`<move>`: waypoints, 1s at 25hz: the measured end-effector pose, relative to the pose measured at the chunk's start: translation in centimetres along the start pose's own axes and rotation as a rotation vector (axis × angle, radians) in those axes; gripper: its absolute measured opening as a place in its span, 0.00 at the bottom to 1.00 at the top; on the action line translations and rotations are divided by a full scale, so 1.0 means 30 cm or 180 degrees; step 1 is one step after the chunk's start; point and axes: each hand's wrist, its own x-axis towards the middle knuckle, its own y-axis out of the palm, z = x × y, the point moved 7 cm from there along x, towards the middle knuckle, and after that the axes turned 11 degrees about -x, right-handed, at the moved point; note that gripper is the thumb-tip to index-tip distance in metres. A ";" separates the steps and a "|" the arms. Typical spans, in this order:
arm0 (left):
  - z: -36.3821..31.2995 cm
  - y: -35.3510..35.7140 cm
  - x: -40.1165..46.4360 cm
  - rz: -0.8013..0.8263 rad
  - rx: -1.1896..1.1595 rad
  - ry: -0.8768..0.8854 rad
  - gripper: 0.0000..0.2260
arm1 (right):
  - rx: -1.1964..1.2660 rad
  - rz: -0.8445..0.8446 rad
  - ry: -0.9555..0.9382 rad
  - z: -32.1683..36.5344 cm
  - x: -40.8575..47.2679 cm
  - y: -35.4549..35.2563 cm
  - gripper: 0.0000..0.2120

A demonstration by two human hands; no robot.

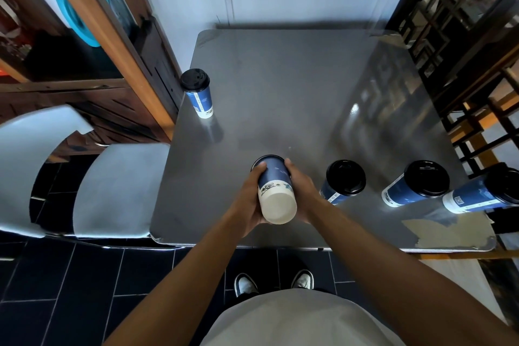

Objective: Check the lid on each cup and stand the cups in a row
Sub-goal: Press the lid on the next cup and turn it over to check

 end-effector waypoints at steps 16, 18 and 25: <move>-0.090 -0.019 -0.021 -0.0276 0.0815 0.0450 0.27 | -0.0635 -0.0105 -0.0227 0.040 0.027 0.011 0.22; -0.081 0.008 -0.035 -0.0063 0.0350 0.0374 0.27 | -0.0554 -0.0067 -0.0241 0.040 0.035 0.010 0.24; -0.052 0.042 -0.052 0.0184 0.0267 0.0163 0.31 | -0.0512 -0.0175 -0.0316 0.057 0.029 0.001 0.23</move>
